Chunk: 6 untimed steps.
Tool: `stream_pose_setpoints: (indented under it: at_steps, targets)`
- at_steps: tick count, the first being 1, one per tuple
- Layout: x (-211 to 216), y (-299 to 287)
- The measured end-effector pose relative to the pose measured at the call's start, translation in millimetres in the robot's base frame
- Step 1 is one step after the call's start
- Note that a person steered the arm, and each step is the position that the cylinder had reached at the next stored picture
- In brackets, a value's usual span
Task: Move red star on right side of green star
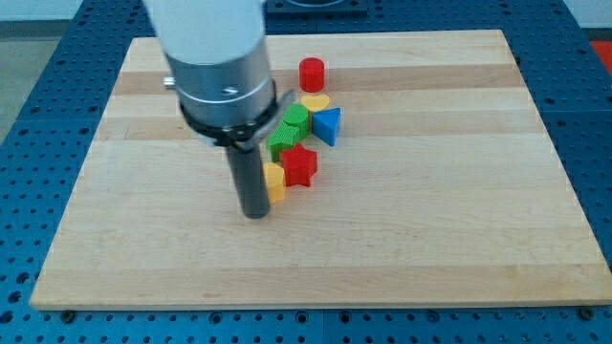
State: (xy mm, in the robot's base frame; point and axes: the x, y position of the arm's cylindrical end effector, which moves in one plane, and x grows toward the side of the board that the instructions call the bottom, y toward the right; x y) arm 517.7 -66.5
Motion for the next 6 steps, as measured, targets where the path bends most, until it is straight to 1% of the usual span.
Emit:
stream_pose_setpoints:
  at_steps: [2, 3, 4, 5, 6]
  targets:
    - [-39.8, 0.3]
    - [-43.2, 3.7]
    - [-20.3, 11.3]
    - [-20.0, 33.5]
    - [-49.5, 38.2]
